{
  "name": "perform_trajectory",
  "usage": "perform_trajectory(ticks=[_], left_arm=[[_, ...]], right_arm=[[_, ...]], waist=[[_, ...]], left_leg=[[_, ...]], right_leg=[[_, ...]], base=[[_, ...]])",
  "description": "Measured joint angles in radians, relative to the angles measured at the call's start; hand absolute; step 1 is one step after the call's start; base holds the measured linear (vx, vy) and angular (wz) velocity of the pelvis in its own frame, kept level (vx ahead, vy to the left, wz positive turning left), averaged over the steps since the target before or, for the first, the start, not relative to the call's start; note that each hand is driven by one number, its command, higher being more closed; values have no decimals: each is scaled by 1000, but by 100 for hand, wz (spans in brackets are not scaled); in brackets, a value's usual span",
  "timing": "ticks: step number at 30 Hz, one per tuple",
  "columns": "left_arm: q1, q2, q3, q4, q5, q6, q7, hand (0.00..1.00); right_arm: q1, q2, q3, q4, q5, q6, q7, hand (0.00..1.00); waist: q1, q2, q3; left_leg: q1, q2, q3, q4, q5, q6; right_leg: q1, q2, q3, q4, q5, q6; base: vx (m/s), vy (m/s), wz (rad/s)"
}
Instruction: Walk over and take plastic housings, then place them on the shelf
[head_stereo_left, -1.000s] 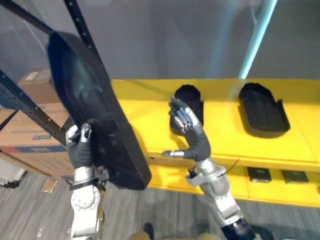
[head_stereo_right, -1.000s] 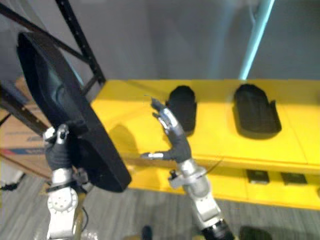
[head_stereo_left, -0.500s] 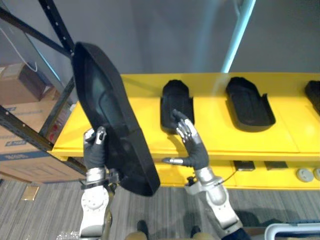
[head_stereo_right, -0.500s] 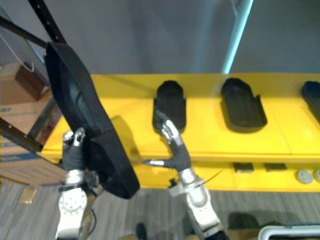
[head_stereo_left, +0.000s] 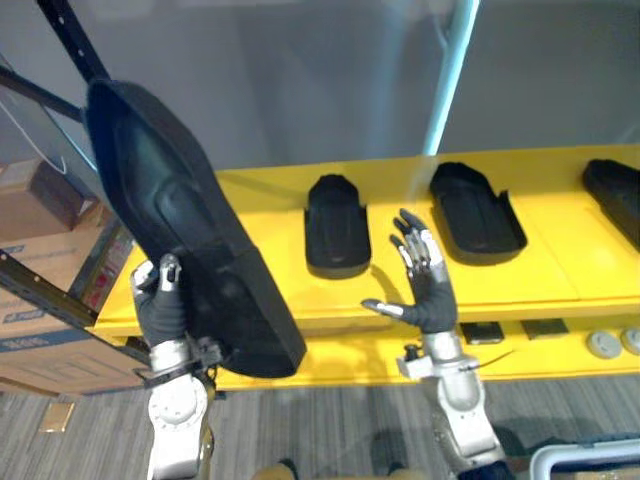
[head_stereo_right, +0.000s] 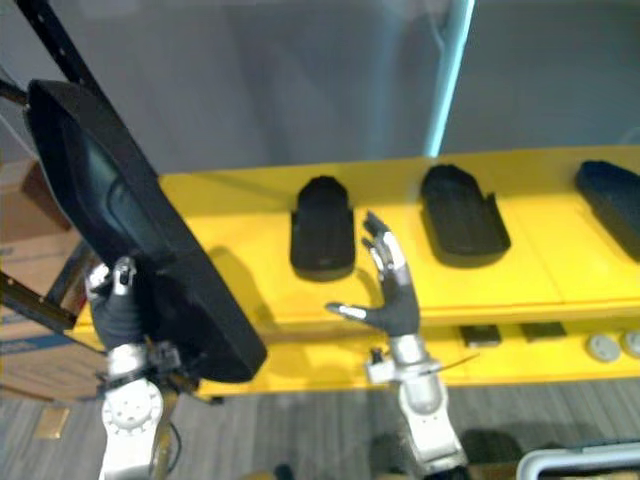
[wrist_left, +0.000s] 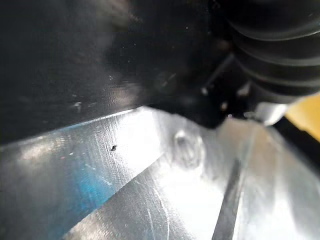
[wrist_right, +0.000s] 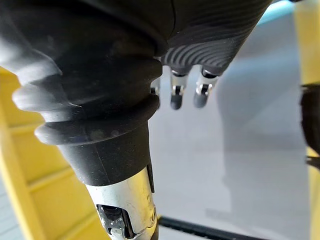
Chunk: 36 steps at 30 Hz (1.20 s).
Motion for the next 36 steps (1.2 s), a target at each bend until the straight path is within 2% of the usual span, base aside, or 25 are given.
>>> perform_trajectory(ticks=[4,7,9,11,14,16,20,23,27,29,32,33,36], left_arm=[[-32,2,42,-2,6,22,-2,100],[-39,37,95,-25,50,69,-2,100],[-41,67,144,-25,59,105,-2,100],[-44,76,183,-23,91,125,-1,100],[-58,163,277,29,137,163,4,100],[-96,244,359,129,160,193,13,100],[-168,370,420,319,170,213,33,100],[-252,481,419,481,168,212,27,100],[-358,578,365,639,159,231,-39,100],[-409,579,317,694,155,253,-59,100],[-447,578,235,749,152,289,-95,100],[-474,575,184,779,151,295,-120,100],[-527,567,104,831,152,298,-146,100]], right_arm=[[-1,2,-1,-1,2,-1,-27,0],[0,34,7,-2,-4,5,-53,0],[8,53,17,-5,-28,27,-99,0],[21,59,16,-7,-40,50,-116,0],[59,52,-23,-7,-63,105,-110,0],[101,29,-69,-7,-66,133,-90,0],[155,-20,-91,-7,-64,152,-75,0],[161,-47,-97,-7,-62,176,-66,0],[158,-57,-94,-7,-20,168,-14,0],[153,-67,-77,-10,29,146,31,0],[121,-82,6,-50,94,115,91,0],[84,-91,68,-74,115,93,120,0],[-33,-106,174,-83,130,67,173,0]], waist=[[-1,3,-8],[1,-23,-25],[0,-48,-40],[1,-60,-47],[1,-65,-50],[0,-52,-56],[-4,-36,-65],[-13,-35,-66],[-29,-34,-65],[-33,-31,-63],[-58,-24,-59],[-62,-20,-57],[-58,-12,-52]], left_leg=[[39,-27,5,-64,1,-2],[42,-42,21,-87,2,-3],[41,-50,23,-96,1,-3],[40,-53,23,-102,1,-3],[39,-53,24,-112,3,-5],[37,-55,25,-129,9,-10],[37,-54,28,-140,10,-10],[37,-51,30,-140,10,-10],[37,-51,48,-140,10,-10],[36,-53,56,-137,10,-10],[35,-54,57,-133,10,-10],[32,-53,56,-129,10,-10],[18,-50,49,-124,12,-10]], right_leg=[[3,-12,13,-10,28,28],[3,-25,26,-44,53,40],[2,-33,25,-55,57,45],[1,-35,24,-58,57,45],[-2,-33,23,-61,57,45],[-13,-32,22,-62,57,45],[-17,-29,22,-62,58,44],[-18,-26,22,-62,61,39],[-32,-26,25,-62,72,36],[-33,-29,27,-63,75,36],[-34,-30,27,-63,78,36],[-34,-29,28,-62,79,35],[-42,-29,24,-64,80,35]], base=[[22,67,-17],[22,73,-13],[16,43,0],[11,19,1],[0,0,0],[0,0,0],[19,-5,-1],[10,-5,0],[-35,-9,-11],[-54,-7,-15],[-52,-12,-4],[-44,-18,-2],[-45,-25,5]])
